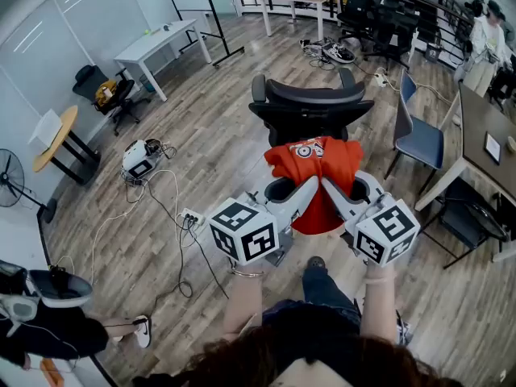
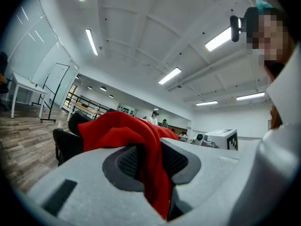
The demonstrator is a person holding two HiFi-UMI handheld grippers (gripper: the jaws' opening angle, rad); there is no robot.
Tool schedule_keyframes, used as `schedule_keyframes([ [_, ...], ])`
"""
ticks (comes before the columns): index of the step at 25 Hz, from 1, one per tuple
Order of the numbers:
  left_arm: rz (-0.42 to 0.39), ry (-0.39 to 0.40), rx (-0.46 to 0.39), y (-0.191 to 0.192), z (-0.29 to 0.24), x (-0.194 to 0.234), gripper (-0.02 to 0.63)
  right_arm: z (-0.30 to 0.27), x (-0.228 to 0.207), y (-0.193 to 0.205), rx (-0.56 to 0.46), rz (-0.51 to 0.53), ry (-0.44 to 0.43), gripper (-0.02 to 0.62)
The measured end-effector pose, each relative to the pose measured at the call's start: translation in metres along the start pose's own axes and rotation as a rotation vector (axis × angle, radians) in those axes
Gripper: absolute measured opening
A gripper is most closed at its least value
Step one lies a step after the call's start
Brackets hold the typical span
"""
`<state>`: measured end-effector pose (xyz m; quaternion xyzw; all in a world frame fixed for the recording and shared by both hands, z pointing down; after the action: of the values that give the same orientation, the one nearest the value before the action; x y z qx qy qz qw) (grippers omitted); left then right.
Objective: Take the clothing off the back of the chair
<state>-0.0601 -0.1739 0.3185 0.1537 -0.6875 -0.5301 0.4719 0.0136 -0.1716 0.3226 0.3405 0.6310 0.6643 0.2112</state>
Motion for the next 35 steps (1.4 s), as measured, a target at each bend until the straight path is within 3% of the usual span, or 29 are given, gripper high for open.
schedule_keyframes([
  [23, -0.104, 0.022, -0.002, 0.022, 0.074, -0.044, 0.1, 0.036, 0.08, -0.015, 0.008, 0.033, 0.036, 0.071],
  [29, -0.154, 0.032, -0.019, 0.024, 0.071, -0.075, 0.1, 0.064, 0.08, -0.029, 0.006, 0.06, 0.053, 0.071],
  [35, -0.18, 0.028, -0.031, 0.019, 0.081, -0.063, 0.1, 0.049, 0.088, -0.029, 0.002, 0.076, 0.058, 0.071],
])
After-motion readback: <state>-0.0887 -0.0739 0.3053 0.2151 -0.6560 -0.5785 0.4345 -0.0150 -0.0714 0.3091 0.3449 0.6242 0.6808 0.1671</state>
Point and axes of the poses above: the fingertips, and each gripper's own axes: z backward along the fingers, x to its left, y out of its underside, the point moved 3 cm from there along z, backward along the fingers, and after that the axes turned 11 degrees about z, right-handed, at the moved point
